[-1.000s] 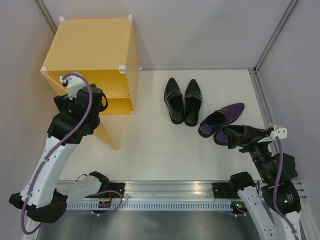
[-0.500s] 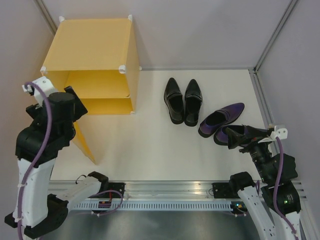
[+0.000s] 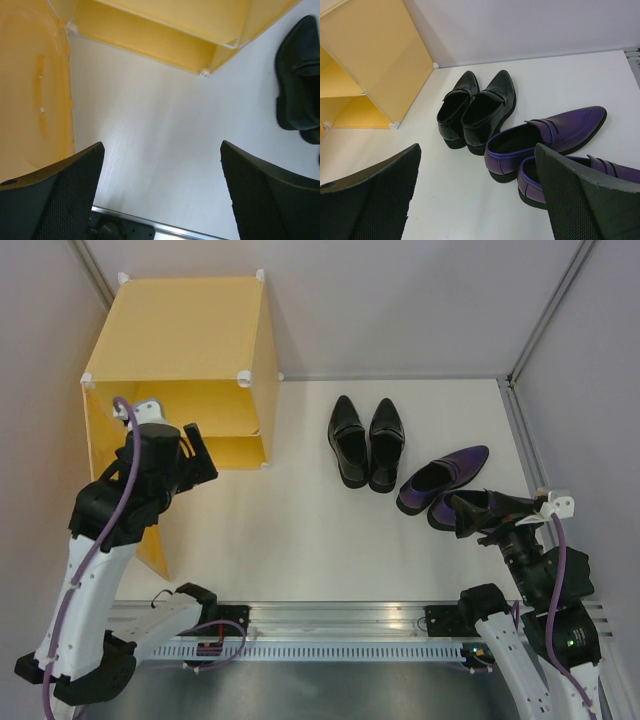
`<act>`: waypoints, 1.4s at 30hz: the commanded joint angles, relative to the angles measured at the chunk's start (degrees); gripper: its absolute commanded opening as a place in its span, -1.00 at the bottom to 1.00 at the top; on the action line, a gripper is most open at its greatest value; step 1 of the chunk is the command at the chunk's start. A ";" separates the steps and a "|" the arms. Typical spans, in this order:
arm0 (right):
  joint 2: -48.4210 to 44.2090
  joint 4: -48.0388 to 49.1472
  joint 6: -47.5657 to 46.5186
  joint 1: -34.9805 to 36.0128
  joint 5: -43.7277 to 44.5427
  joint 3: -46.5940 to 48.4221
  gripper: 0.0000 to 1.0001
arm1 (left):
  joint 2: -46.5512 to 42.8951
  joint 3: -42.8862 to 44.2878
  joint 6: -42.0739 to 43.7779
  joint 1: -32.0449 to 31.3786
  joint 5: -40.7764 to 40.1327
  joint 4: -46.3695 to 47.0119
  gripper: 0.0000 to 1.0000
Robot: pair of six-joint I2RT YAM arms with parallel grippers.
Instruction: Place and organize the shoes in the shoe cabinet
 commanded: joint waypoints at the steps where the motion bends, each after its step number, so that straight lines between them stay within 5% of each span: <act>1: -0.47 1.59 0.67 0.26 0.81 -0.42 0.96 | -0.97 -4.95 -0.43 0.18 -5.94 1.38 0.99; 4: -0.21 1.68 0.67 0.26 0.72 -0.42 0.95 | -1.15 -8.65 -0.44 2.27 -12.53 1.46 0.99; 10: 1.46 1.33 0.67 0.26 -0.33 0.29 0.96 | -3.87 -15.07 5.89 16.40 -9.57 7.78 1.00; 25: 13.92 -0.96 0.14 0.26 -4.72 4.67 0.96 | -6.25 -18.68 2.56 30.23 -21.16 11.39 0.99; 30: 22.28 -1.57 0.75 0.26 -8.05 7.40 0.96 | -6.86 -18.06 5.63 30.32 -12.22 12.98 0.99; 35: 32.12 0.79 1.72 0.26 -17.46 9.78 0.96 | -7.92 -17.71 8.79 30.15 7.37 13.50 0.99; 42: 48.47 4.66 4.62 0.96 -15.11 14.33 0.96 | -12.84 -23.94 9.24 29.97 30.51 17.28 0.99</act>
